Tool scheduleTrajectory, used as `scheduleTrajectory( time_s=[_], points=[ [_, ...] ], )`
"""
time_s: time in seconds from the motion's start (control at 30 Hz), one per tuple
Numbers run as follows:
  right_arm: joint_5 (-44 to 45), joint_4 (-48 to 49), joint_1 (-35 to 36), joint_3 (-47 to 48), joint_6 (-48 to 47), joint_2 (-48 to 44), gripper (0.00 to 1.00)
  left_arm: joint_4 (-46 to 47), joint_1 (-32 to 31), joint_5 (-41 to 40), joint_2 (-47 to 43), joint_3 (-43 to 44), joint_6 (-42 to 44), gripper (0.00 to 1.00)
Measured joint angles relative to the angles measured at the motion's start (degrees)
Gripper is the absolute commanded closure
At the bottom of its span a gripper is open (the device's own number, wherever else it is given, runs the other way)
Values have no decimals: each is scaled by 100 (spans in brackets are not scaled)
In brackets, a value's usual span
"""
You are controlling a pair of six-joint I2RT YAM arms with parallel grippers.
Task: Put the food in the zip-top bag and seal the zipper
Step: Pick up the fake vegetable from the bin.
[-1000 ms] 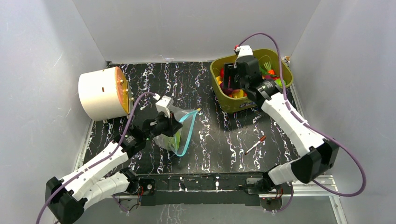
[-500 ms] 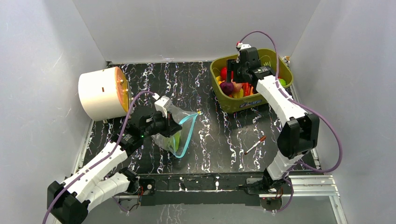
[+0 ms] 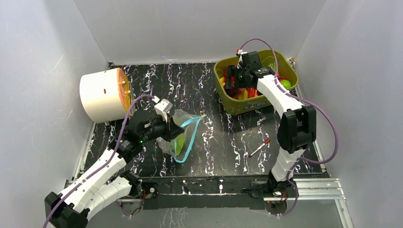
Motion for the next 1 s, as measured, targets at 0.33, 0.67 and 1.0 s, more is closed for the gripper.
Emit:
scheduleTrajectory(
  time_s=[0.33,0.67,1.0],
  points=[
    [-278,26,-105,-22,0,133,27,-2,0,-46,-116,-42,0,100],
    [-468,293,-162,-201,-22,133,52,0,0,-114,-155,-46,0,100],
    [-391,404,-162,-531,17,-234,55,-4,0,-308,-229,-46,11,100]
  ],
)
